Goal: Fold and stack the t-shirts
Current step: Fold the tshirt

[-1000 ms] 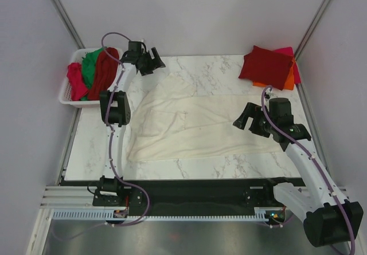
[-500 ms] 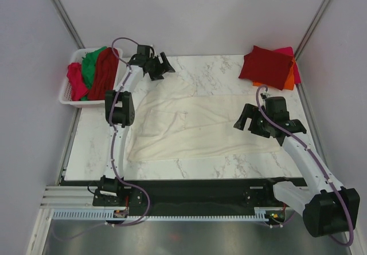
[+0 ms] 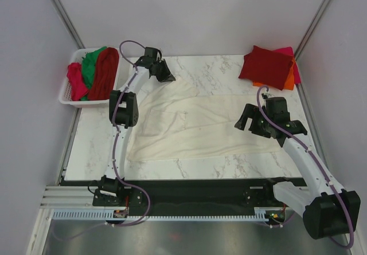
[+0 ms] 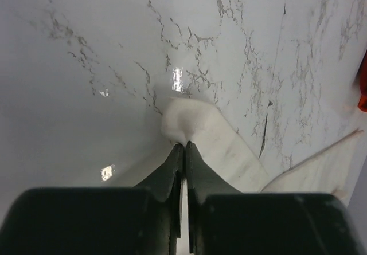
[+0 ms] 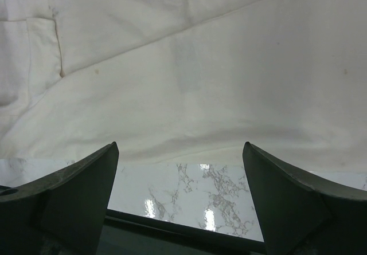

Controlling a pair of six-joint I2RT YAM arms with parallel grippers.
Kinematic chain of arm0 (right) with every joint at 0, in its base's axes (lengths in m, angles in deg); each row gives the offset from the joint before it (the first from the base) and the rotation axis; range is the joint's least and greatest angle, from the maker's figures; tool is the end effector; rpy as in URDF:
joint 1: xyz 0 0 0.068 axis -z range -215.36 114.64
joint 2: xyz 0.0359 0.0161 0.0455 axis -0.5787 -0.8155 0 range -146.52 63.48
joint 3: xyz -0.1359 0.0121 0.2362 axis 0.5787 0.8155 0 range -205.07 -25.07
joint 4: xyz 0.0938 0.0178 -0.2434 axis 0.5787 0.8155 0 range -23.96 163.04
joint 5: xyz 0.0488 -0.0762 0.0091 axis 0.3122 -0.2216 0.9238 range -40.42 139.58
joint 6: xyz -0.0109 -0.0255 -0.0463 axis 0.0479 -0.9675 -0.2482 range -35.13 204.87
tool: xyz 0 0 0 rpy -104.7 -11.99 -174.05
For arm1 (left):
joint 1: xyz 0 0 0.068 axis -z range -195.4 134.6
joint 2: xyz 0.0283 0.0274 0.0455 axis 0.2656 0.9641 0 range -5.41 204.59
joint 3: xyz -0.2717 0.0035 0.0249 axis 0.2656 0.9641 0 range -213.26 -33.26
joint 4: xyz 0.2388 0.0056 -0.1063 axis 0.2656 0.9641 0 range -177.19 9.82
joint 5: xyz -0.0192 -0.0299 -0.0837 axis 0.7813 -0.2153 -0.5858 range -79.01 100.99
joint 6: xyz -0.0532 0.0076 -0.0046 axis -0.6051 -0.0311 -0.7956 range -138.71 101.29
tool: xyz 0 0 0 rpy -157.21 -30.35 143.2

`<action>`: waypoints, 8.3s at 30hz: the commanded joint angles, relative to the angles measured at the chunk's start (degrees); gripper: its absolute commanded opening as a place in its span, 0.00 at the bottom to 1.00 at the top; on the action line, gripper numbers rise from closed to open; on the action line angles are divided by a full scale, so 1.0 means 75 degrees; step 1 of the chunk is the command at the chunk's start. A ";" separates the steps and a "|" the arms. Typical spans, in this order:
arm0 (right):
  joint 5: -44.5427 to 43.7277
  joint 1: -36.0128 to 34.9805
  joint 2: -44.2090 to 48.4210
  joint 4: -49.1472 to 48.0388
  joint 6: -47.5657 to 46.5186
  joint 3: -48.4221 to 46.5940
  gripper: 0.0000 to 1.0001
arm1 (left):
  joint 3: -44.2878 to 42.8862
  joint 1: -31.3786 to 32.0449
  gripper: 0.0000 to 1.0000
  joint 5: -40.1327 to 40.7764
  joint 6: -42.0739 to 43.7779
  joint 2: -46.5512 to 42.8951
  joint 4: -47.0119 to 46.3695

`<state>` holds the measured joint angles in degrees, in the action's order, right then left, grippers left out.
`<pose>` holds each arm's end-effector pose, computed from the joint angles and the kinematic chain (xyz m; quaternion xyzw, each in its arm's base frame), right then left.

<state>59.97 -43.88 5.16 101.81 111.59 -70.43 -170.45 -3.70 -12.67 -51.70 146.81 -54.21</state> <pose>0.2023 0.0369 0.2597 0.1159 0.9253 0.1870 0.3089 0.5622 -0.1310 0.1516 -0.0966 0.9116 -0.3104 0.2516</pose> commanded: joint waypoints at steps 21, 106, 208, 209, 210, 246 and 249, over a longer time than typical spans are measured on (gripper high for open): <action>-0.2968 0.1451 -0.7219 -0.1606 0.0529 -0.5282 0.81 | 0.1943 0.0173 0.02 0.0319 0.0719 -0.3104 0.0631; -0.4327 0.2061 -0.4646 -0.1019 0.0293 -0.2295 0.93 | 1.1179 0.2436 1.00 0.4233 -0.0066 -1.2282 0.2354; 0.0923 -0.1302 -1.4793 -0.5050 0.2578 -1.3779 0.70 | 1.1881 0.3033 0.99 0.3248 -0.0359 -1.5222 0.2530; 0.0679 -0.1302 -1.4770 -0.5085 0.2543 -1.3814 0.71 | 1.1916 0.3045 0.99 0.3248 -0.0359 -1.5199 0.2530; 0.0630 -0.1302 -1.4735 -0.5329 0.2450 -1.3792 0.72 | 1.1940 0.3033 0.99 0.3248 -0.0359 -1.5210 0.2530; -0.1292 -0.4477 -0.0347 -0.2086 0.2517 0.1862 0.83 | 1.4985 0.3267 0.79 0.3648 -0.2573 -1.4072 -0.0855; -0.1199 -0.4899 0.0451 -0.2238 0.3291 0.2532 0.77 | 1.5418 0.3291 0.78 0.3355 -0.2714 -1.4482 -0.1535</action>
<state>52.24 -78.96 3.06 87.14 127.98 -52.34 -57.10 20.56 12.25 -63.37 41.63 -50.34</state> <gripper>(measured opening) 0.782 0.783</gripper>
